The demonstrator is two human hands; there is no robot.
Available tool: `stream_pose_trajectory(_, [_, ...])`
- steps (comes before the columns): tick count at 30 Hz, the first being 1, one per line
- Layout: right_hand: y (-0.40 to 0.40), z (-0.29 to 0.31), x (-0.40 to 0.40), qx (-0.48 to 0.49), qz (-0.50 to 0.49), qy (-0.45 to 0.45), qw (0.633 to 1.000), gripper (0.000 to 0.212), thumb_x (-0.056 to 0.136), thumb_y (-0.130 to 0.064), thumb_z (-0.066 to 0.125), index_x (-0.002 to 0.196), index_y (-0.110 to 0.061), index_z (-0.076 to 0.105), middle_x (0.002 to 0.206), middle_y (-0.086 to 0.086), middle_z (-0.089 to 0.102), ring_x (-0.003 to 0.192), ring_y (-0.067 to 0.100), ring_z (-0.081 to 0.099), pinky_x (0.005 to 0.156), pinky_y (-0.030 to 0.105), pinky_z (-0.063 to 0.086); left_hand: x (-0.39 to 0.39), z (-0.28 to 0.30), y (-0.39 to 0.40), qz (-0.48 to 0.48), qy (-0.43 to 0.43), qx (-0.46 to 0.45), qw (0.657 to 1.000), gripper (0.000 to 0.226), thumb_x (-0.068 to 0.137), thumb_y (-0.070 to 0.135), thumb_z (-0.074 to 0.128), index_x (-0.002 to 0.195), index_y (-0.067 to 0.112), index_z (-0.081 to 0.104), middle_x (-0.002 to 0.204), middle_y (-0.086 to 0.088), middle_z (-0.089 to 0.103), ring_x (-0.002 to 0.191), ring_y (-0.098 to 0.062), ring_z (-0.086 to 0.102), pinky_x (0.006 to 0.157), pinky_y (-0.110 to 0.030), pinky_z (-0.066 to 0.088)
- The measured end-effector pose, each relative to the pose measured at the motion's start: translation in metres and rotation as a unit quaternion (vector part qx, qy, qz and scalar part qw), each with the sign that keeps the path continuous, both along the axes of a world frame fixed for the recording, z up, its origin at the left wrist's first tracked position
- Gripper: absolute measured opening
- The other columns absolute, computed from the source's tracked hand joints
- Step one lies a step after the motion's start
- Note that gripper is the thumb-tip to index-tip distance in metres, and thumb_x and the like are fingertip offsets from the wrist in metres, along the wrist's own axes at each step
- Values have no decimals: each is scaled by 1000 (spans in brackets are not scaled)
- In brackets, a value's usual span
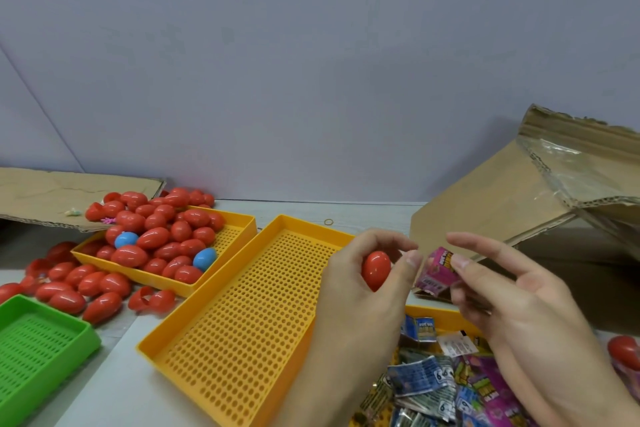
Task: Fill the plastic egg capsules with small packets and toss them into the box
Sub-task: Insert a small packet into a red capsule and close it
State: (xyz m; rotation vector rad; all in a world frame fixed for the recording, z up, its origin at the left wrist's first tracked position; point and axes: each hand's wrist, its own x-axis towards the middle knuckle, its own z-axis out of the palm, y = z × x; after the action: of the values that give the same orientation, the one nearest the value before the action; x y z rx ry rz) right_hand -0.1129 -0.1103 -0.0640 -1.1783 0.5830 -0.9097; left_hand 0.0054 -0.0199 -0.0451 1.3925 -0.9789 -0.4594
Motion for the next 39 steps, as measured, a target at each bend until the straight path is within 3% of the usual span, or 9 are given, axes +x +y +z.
stream_pose_trajectory(4, [0,-4,2,-15,-4,40,999,27,83,-18,68,102,-36,75,61,8,64,57,12,57,46,19,44,-1,-6,-3,13,-55,44,997,7,87,30,73,94,30,70,96,23,65,91,3,63,76,-10,49])
stream_pose_trajectory(8, [3,-5,5,-34,10,52,998,30,80,-26,68,106,-40,72,60,10,65,57,14,60,53,25,46,0,-8,-4,23,-59,70,995,7,87,30,73,91,28,69,91,21,67,82,0,64,72,-15,53])
stream_pose_trajectory(12, [4,-5,6,-44,-10,59,997,28,90,-20,64,104,-43,72,56,11,64,55,13,61,60,31,47,0,-8,-4,16,-12,77,997,16,86,26,75,96,30,63,90,20,70,76,-6,69,72,-26,59])
stream_pose_trajectory(18, [3,-5,7,-60,-26,72,995,28,94,-21,60,104,-45,71,51,10,61,51,13,59,69,33,46,0,-8,-4,11,-2,72,997,9,85,29,76,89,31,69,90,22,67,71,1,64,66,-21,56])
stream_pose_trajectory(22, [5,-3,6,-66,-10,70,995,29,94,-21,59,104,-46,71,47,11,58,43,15,55,51,18,47,0,-7,-4,11,-2,75,997,9,84,25,77,87,31,70,89,21,68,69,0,64,65,-21,55])
stream_pose_trajectory(25, [6,-2,5,-65,-5,66,996,30,95,-18,58,104,-43,72,46,10,57,37,16,49,38,17,39,0,-7,-3,14,5,76,997,12,84,24,78,88,31,69,92,18,69,66,-4,63,61,-22,55])
stream_pose_trajectory(32, [7,-3,8,-62,-3,56,997,29,96,-17,56,102,-40,73,48,11,61,32,15,48,33,18,34,-2,-5,-3,-7,54,80,995,16,83,18,78,93,24,67,77,12,70,52,-5,59,51,-18,49])
stream_pose_trajectory(37, [7,-4,11,-66,1,60,996,30,97,-17,54,103,-41,71,88,2,78,34,17,51,33,17,32,0,-5,-2,-7,81,84,993,14,79,23,82,82,15,71,63,7,62,45,-6,52,44,-16,44])
stream_pose_trajectory(39, [7,-4,11,-59,-2,57,997,31,98,-15,53,102,-39,72,80,-1,77,33,17,50,33,16,31,2,-5,-2,-14,104,84,991,13,79,22,82,83,14,73,58,8,61,42,-6,49,42,-15,41])
